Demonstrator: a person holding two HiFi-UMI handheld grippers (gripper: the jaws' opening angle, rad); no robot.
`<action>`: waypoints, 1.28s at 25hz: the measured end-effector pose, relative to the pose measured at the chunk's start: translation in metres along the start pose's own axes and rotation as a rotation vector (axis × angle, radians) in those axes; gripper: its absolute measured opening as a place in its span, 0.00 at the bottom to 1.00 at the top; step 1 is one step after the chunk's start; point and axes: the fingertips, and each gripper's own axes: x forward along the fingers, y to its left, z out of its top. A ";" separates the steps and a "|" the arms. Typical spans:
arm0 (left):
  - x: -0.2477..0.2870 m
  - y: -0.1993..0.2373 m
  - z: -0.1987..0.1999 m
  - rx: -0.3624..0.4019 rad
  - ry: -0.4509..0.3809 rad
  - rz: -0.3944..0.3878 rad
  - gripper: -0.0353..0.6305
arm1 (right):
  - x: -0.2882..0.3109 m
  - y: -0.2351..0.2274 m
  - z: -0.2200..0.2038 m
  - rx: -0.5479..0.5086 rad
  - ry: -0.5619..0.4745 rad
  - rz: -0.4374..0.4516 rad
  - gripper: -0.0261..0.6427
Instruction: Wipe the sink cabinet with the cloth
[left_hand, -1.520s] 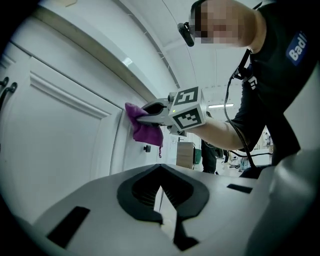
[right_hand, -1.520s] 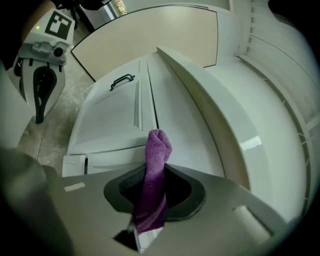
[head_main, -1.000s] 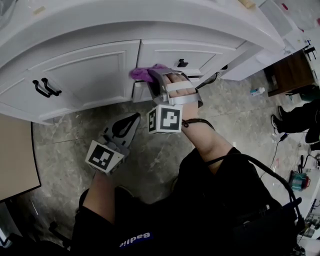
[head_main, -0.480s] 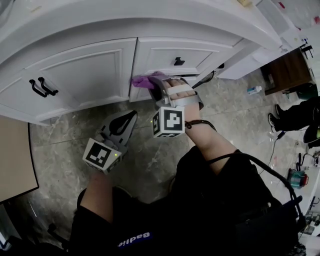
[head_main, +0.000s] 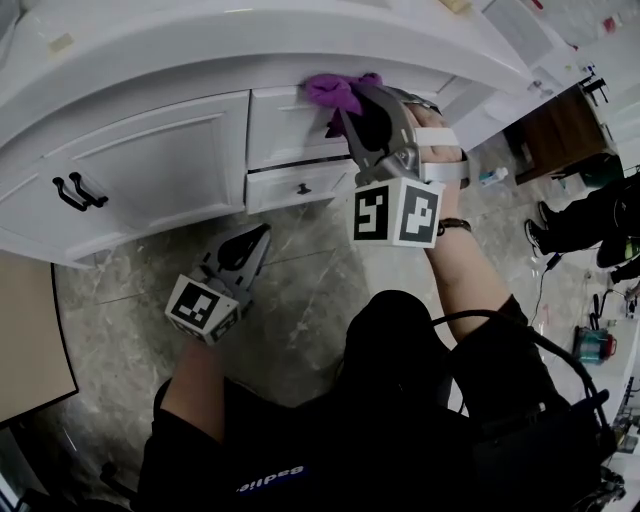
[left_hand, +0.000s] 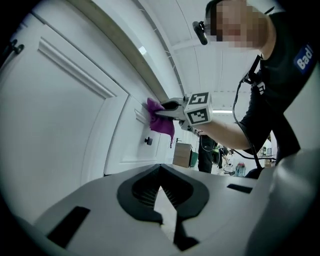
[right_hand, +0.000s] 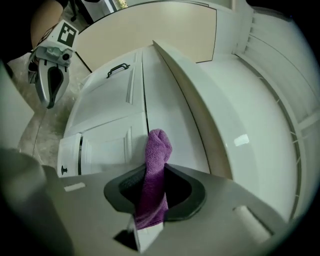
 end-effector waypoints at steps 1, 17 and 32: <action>0.001 0.000 0.002 -0.008 -0.005 -0.002 0.04 | 0.003 0.001 -0.002 0.006 0.007 -0.006 0.15; 0.014 -0.005 -0.008 -0.003 0.010 -0.041 0.04 | 0.018 0.124 -0.004 0.021 0.020 0.165 0.15; 0.018 -0.011 -0.016 0.021 0.025 -0.066 0.04 | 0.028 0.201 -0.040 -0.010 0.092 0.294 0.15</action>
